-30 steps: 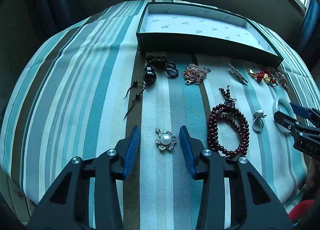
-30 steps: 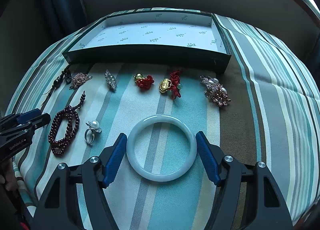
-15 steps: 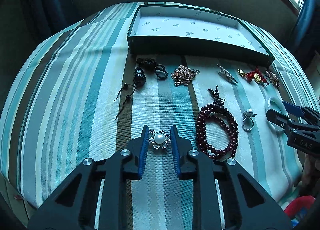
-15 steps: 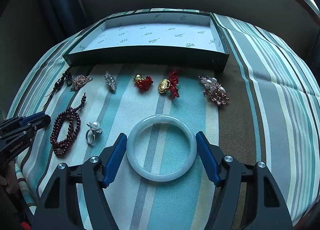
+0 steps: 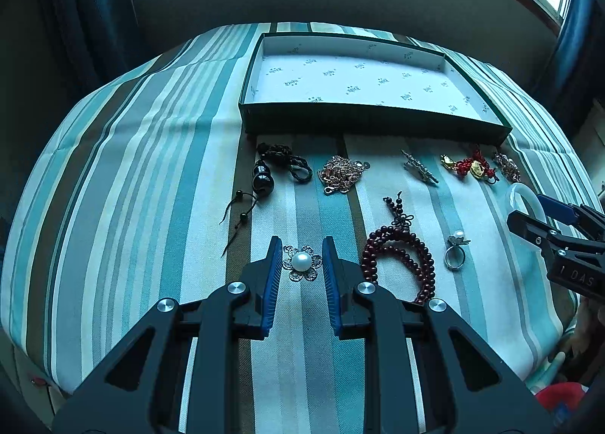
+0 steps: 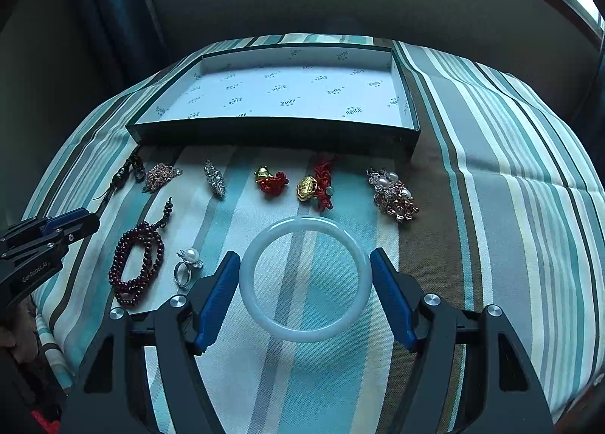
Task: Organize jewelry
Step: 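Grasp the pearl flower brooch with the left tool while the right tool grasps the bangle, both into the box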
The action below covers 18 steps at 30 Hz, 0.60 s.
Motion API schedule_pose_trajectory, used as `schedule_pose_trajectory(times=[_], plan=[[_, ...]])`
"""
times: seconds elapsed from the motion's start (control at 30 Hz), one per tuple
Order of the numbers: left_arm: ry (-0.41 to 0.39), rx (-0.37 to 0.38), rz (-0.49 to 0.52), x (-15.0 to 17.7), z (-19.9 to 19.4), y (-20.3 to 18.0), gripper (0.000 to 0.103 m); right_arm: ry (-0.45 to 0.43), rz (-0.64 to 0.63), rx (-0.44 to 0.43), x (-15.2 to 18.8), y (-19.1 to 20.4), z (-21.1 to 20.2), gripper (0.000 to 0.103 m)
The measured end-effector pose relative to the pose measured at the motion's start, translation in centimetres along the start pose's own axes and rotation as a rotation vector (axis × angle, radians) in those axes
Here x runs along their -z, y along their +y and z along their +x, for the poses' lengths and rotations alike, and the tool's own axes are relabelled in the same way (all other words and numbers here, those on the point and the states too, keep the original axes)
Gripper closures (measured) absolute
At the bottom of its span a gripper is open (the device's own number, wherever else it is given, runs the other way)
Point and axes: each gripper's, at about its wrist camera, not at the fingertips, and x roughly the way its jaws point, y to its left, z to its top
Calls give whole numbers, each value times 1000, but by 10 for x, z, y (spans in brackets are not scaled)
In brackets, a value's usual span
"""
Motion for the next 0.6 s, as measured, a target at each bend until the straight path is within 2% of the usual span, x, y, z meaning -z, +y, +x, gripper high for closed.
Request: schedule_pose_trajectory(times=[0.27,0.6], plan=[[-47,19,24,-29,-4,-7,82,-48,7,-9,-22,-4,-12,33],[-113,63,50,-86,8,-16,82,-127,5,-1,-82,-9,-3,33]])
